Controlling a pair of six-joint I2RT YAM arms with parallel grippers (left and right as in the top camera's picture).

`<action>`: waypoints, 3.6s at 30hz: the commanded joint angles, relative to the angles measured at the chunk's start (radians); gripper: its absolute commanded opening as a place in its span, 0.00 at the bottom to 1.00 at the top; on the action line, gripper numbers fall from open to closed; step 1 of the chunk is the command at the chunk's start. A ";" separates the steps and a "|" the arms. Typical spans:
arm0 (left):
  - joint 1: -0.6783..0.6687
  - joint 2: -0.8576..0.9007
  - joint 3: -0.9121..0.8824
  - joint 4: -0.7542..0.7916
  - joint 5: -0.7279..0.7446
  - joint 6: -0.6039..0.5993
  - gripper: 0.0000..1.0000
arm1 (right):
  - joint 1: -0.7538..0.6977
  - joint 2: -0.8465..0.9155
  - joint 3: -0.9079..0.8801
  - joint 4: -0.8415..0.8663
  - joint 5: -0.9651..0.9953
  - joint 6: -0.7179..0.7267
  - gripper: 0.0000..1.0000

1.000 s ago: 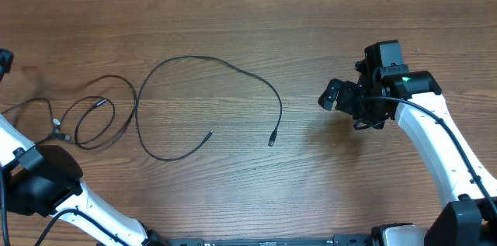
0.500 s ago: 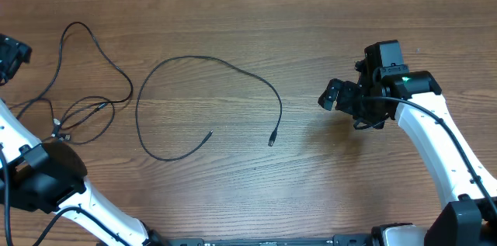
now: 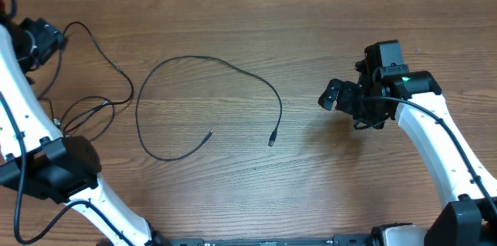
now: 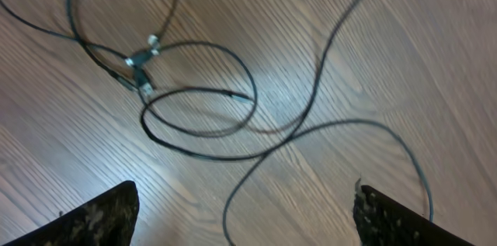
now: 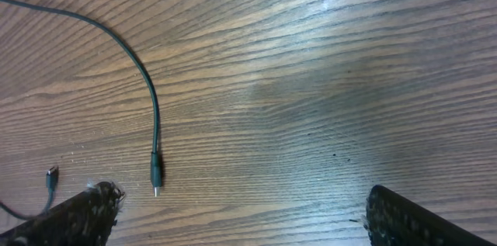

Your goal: Untangle cables

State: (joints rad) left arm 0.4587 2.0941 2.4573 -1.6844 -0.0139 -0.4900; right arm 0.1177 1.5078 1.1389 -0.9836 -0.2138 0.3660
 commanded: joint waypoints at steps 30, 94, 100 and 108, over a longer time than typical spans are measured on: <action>-0.040 -0.459 -0.797 0.208 -0.013 -0.129 0.99 | -0.002 -0.026 0.013 0.007 -0.005 -0.001 1.00; -0.038 -0.385 -1.244 0.918 -0.235 -0.208 0.15 | -0.002 -0.026 0.013 0.004 -0.005 -0.001 1.00; -0.023 -0.417 -1.151 0.879 -0.267 -0.176 0.04 | -0.002 -0.026 0.013 0.004 -0.005 -0.001 1.00; 0.059 -0.463 -0.889 0.822 -0.267 -0.061 0.04 | -0.002 -0.026 0.013 0.005 -0.005 -0.001 1.00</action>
State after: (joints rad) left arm 0.4820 1.6882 1.4677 -0.8536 -0.2565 -0.6189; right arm 0.1177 1.5063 1.1389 -0.9817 -0.2138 0.3656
